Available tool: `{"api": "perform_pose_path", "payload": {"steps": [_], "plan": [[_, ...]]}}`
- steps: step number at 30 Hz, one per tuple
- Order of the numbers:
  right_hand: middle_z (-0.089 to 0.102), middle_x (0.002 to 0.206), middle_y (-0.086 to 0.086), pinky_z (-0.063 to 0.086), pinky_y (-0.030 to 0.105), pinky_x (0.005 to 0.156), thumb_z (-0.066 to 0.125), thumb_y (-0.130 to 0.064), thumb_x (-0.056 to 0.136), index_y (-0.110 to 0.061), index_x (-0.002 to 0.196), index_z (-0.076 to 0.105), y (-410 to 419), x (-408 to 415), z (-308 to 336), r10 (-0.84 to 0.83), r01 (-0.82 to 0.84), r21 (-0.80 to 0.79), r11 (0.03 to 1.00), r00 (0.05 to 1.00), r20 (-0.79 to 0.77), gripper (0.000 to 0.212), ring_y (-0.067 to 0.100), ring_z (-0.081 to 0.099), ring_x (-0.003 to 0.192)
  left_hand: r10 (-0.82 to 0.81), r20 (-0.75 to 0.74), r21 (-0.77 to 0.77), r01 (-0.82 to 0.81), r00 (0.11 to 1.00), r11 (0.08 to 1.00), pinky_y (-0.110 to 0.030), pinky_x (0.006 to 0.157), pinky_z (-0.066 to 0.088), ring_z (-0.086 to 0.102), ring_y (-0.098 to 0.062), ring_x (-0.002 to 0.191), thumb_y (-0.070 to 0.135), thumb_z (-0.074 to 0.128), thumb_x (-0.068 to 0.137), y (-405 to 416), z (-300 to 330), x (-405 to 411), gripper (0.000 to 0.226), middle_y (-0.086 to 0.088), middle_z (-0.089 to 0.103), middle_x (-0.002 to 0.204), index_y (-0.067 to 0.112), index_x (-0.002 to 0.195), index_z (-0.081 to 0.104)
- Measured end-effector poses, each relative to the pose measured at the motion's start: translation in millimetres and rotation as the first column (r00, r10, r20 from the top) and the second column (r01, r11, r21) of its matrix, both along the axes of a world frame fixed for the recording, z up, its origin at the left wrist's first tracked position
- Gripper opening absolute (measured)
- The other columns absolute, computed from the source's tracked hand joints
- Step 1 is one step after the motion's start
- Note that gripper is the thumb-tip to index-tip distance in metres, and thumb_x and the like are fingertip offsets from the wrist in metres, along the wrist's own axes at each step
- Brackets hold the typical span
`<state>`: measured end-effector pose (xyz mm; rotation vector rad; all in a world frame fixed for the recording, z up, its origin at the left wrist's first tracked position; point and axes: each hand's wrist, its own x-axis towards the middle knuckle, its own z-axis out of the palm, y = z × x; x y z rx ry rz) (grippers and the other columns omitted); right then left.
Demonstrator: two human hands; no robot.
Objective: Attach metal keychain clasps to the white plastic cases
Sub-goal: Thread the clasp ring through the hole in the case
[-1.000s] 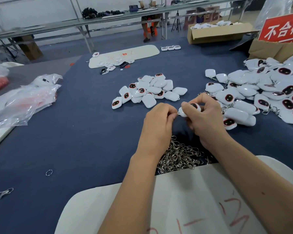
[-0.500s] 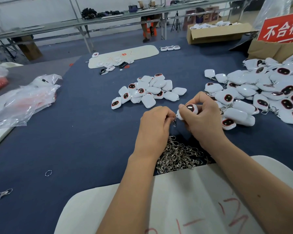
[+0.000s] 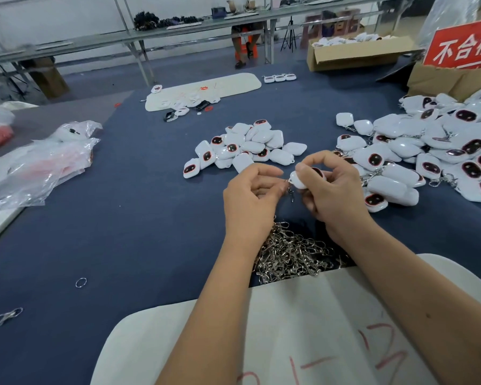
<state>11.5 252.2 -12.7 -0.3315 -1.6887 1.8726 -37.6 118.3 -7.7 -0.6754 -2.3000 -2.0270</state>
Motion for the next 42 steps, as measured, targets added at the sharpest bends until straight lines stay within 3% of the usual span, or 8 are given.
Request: {"api": "perform_pose_path", "payload": {"steps": [8, 12, 15, 21, 25, 28, 34, 42], "plan": [[0.063, 0.065, 0.000, 0.031, 0.019, 0.037, 0.074, -0.025, 0.093, -0.020, 0.089, 0.069, 6.0, -0.7, -2.2, 0.174, -0.178, -0.081, 0.981, 0.983, -0.054, 0.009, 0.011, 0.046, 0.045, 0.082, 0.033, 0.045, -0.084, 0.996, 0.995, -0.022, 0.074, 0.057, 0.072, -0.010, 0.074, 0.002, 0.079, 0.085, -0.5, 1.9, -1.0, 0.018, 0.004, 0.077, 0.079, 0.020, 0.080, 0.077], [0.063, 0.074, 0.012, 0.037, 0.022, 0.043, 0.075, -0.014, 0.088, -0.010, 0.109, 0.068, 5.8, 1.1, -2.9, 0.233, -0.239, -0.089, 0.967, 0.970, -0.071, 0.022, 0.016, 0.048, 0.051, 0.126, -0.043, -0.021, -0.127, 0.991, 0.992, -0.012, 0.067, 0.050, 0.067, -0.001, 0.070, 0.000, 0.076, 0.086, -3.3, 0.4, -3.5, 0.019, 0.012, 0.074, 0.076, 0.018, 0.080, 0.077], [0.064, 0.070, 0.007, 0.038, 0.021, 0.042, 0.073, -0.004, 0.093, -0.002, 0.114, 0.065, 4.1, 2.6, -2.5, 0.216, -0.217, -0.022, 0.976, 0.975, -0.058, 0.023, 0.013, 0.049, 0.048, 0.097, -0.158, -0.099, -0.114, 0.983, 0.989, -0.010, 0.066, 0.048, 0.066, -0.003, 0.071, -0.002, 0.073, 0.087, -7.0, -1.3, -4.5, 0.021, 0.013, 0.072, 0.075, 0.018, 0.080, 0.076], [0.060, 0.061, 0.006, 0.039, 0.025, 0.041, 0.075, -0.006, 0.093, -0.003, 0.111, 0.064, -0.3, 2.5, -4.9, 0.174, -0.171, 0.153, 0.973, 0.985, -0.002, 0.021, 0.020, 0.047, 0.050, -0.005, -0.334, -0.326, -0.110, 0.943, 0.939, -0.032, 0.067, 0.053, 0.064, -0.014, 0.074, -0.001, 0.066, 0.091, -12.0, -4.8, -8.3, 0.024, 0.006, 0.069, 0.076, 0.021, 0.081, 0.071], [0.066, 0.066, 0.005, 0.038, 0.021, 0.041, 0.072, -0.009, 0.096, -0.006, 0.114, 0.066, 2.2, 2.1, -2.9, 0.197, -0.194, 0.058, 0.979, 0.978, -0.062, 0.019, 0.013, 0.049, 0.047, 0.090, -0.097, -0.035, -0.094, 0.991, 0.995, -0.015, 0.071, 0.052, 0.069, -0.004, 0.076, 0.003, 0.074, 0.089, -7.0, -1.2, -6.1, 0.017, 0.009, 0.075, 0.081, 0.019, 0.086, 0.076], [0.071, 0.079, 0.003, 0.036, 0.018, 0.043, 0.073, -0.019, 0.091, -0.007, 0.118, 0.065, 4.1, 1.8, -0.5, 0.246, -0.259, -0.090, 0.962, 0.960, -0.135, 0.031, 0.010, 0.048, 0.049, 0.004, 0.143, 0.151, -0.026, 0.990, 0.988, -0.020, 0.077, 0.054, 0.072, -0.006, 0.084, 0.010, 0.075, 0.092, -0.9, 1.9, -1.9, 0.010, 0.002, 0.079, 0.089, 0.020, 0.094, 0.076], [0.071, 0.081, 0.005, 0.036, 0.019, 0.044, 0.074, -0.026, 0.084, -0.001, 0.123, 0.064, 2.7, 0.1, -2.6, 0.265, -0.283, -0.127, 0.951, 0.954, -0.138, 0.048, 0.011, 0.048, 0.051, -0.057, 0.302, 0.337, -0.050, 0.951, 0.940, -0.023, 0.076, 0.055, 0.073, -0.015, 0.082, 0.002, 0.073, 0.091, -1.1, 5.7, 1.7, 0.007, -0.014, 0.078, 0.087, 0.007, 0.095, 0.074], [0.074, 0.080, 0.007, 0.037, 0.019, 0.044, 0.077, -0.031, 0.080, -0.010, 0.113, 0.069, 2.0, -0.3, -3.5, 0.244, -0.258, -0.128, 0.958, 0.963, -0.117, 0.040, 0.011, 0.051, 0.052, 0.093, 0.090, 0.156, -0.106, 0.992, 0.982, -0.037, 0.083, 0.061, 0.073, -0.028, 0.084, 0.001, 0.076, 0.088, -2.5, 3.8, -3.4, 0.016, -0.005, 0.077, 0.081, 0.016, 0.082, 0.074]]}}
